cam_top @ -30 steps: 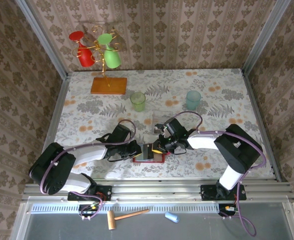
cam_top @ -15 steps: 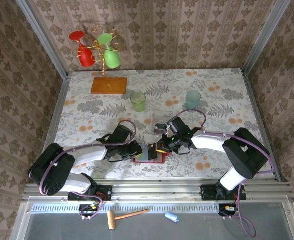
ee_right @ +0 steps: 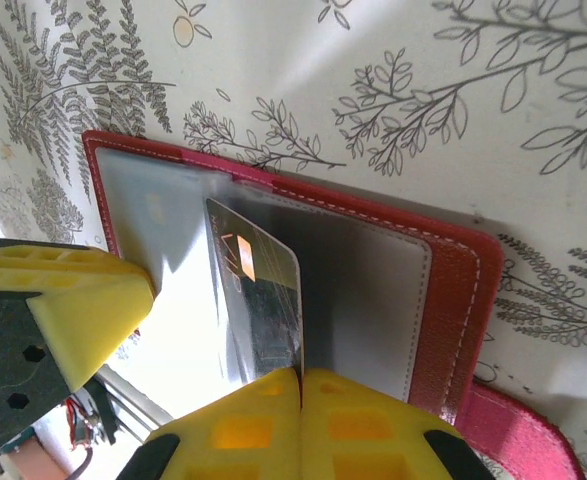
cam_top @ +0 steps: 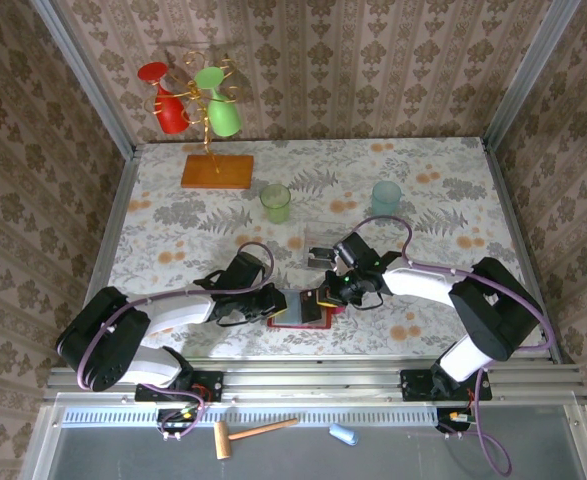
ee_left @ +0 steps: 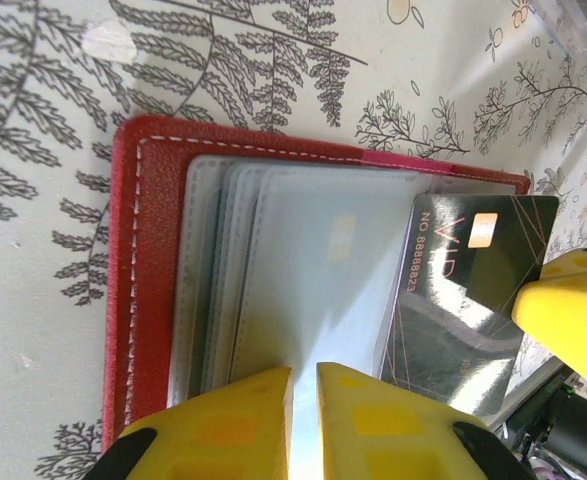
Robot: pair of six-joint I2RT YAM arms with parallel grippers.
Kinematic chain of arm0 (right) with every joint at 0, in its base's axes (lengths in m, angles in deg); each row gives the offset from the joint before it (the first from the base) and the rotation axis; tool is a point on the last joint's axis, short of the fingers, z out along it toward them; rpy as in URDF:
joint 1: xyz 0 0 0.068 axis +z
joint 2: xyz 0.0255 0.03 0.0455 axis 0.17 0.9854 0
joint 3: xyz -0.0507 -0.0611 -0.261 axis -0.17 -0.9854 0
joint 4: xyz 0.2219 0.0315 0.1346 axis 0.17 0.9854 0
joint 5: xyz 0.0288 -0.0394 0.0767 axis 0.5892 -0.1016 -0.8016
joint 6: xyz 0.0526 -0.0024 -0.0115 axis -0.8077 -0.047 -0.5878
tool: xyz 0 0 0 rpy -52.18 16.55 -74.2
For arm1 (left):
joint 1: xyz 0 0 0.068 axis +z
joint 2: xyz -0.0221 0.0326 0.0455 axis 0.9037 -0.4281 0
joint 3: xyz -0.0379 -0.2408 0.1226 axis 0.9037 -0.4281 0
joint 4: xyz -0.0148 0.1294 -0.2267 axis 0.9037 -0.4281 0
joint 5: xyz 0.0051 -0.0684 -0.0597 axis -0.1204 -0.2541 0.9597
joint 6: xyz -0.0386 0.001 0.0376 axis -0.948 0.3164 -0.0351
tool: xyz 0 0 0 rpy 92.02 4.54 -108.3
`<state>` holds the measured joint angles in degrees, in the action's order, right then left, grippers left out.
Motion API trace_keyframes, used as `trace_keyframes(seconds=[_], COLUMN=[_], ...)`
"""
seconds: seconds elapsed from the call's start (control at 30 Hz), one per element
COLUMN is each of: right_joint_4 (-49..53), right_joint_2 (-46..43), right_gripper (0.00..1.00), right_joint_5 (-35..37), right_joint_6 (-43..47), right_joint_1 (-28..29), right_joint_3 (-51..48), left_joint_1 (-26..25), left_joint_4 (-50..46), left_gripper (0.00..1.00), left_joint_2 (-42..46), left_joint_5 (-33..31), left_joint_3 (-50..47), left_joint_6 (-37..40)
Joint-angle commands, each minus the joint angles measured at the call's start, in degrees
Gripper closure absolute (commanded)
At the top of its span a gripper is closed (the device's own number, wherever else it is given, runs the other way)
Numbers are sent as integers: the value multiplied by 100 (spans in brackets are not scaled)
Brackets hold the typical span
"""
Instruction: Take the credit cards out of the card holder
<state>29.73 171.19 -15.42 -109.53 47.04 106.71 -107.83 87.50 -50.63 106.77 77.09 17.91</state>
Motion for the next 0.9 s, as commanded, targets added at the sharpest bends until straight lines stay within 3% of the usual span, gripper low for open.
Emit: trace_keyframes(seconds=[0.0,0.57,0.87], right_joint_4=[551,1054,1344], right_joint_2=[-147,-53,-168], right_gripper=[96,97,100], right_joint_5=[373,600,424], right_joint_6=[201,598,1054], right_joint_1=[-25,-129,-150], right_joint_3=[144,436,771], left_joint_1=[-54,-224,6], left_joint_4=[-173,250,199], left_gripper=[84,82,77], left_joint_2=[26,67,259], left_joint_5=[-161,-232,-220], left_joint_3=[-116,-222,-59], left_joint_6=[-99,-409,-271])
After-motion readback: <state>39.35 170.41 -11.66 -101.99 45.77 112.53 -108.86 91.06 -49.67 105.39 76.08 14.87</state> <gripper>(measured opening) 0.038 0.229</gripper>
